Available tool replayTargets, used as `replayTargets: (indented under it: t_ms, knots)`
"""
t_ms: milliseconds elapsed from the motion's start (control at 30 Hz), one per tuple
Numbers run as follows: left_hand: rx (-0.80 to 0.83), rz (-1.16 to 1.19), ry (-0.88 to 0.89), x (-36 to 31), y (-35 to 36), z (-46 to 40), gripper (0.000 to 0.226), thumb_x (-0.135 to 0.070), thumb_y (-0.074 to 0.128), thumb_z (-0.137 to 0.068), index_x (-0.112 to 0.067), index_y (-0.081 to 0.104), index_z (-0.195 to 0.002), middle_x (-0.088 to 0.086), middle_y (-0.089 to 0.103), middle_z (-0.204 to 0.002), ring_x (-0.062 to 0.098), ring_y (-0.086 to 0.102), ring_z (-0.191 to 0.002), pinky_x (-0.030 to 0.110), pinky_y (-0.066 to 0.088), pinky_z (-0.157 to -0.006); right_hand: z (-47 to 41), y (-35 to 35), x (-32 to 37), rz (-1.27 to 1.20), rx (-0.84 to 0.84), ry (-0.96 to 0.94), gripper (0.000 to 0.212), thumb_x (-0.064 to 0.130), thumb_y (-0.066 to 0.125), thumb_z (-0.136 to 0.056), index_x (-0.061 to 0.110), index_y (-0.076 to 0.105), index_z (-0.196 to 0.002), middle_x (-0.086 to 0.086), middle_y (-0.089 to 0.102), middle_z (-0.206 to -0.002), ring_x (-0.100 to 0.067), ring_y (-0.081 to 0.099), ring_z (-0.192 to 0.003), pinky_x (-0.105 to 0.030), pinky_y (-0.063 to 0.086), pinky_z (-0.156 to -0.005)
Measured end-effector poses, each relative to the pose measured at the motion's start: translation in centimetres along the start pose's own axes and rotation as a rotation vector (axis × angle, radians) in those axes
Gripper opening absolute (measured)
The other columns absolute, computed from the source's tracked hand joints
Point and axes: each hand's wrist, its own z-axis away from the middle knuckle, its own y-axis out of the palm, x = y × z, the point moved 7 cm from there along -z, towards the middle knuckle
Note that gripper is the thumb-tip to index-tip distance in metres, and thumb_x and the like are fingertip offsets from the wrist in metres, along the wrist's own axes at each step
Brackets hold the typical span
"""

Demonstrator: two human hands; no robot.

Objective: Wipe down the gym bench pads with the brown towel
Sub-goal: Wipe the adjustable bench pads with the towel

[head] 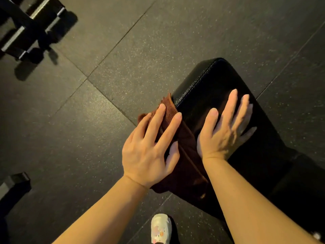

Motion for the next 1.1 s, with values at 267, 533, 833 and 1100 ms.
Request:
replayTargets:
  t_ms: [267,533,833,1100]
  knots:
    - [0.009,0.008,0.01,-0.2,-0.1,-0.4,0.048,-0.035,0.05,-0.095,-0.026,0.05,-0.142,0.014,0.05,-0.147,0.037,0.058,-0.123,0.04,0.051,-0.093,-0.3,-0.2,-0.1,0.023,-0.024,-0.012,0.063,0.051,0.017,-0.101,0.02,0.028,-0.154,-0.011,0.023,-0.161,-0.034,0.02,-0.148,-0.069,0.01,-0.112]
    - [0.054,0.005,0.002,0.1,0.3,-0.1,0.05,-0.037,0.051,-0.094,-0.027,0.051,-0.144,0.014,0.05,-0.147,0.038,0.057,-0.123,0.045,0.053,-0.091,-0.3,0.3,-0.2,0.036,-0.004,-0.019,0.063,0.053,0.013,-0.102,0.02,0.028,-0.153,-0.013,0.026,-0.16,-0.037,0.023,-0.146,-0.072,0.014,-0.11]
    - [-0.025,-0.059,0.005,-0.3,0.2,-0.5,0.051,-0.042,0.047,-0.094,-0.028,0.053,-0.143,0.009,0.054,-0.144,0.032,0.06,-0.115,0.04,0.055,-0.079,-1.1,0.4,-0.4,-0.006,0.056,-0.012,0.071,0.059,0.01,-0.092,0.03,0.022,-0.156,-0.002,0.016,-0.164,-0.025,0.01,-0.152,-0.065,0.002,-0.116]
    - [-0.134,-0.154,-0.027,-0.4,0.0,-0.6,0.057,-0.049,0.04,-0.09,-0.028,0.054,-0.142,0.001,0.061,-0.135,0.028,0.068,-0.098,0.036,0.053,-0.059,-2.6,0.4,-0.7,0.01,0.16,-0.009,0.06,0.056,0.016,-0.101,0.039,0.002,-0.156,0.007,-0.004,-0.166,-0.016,-0.009,-0.152,-0.061,-0.006,-0.117]
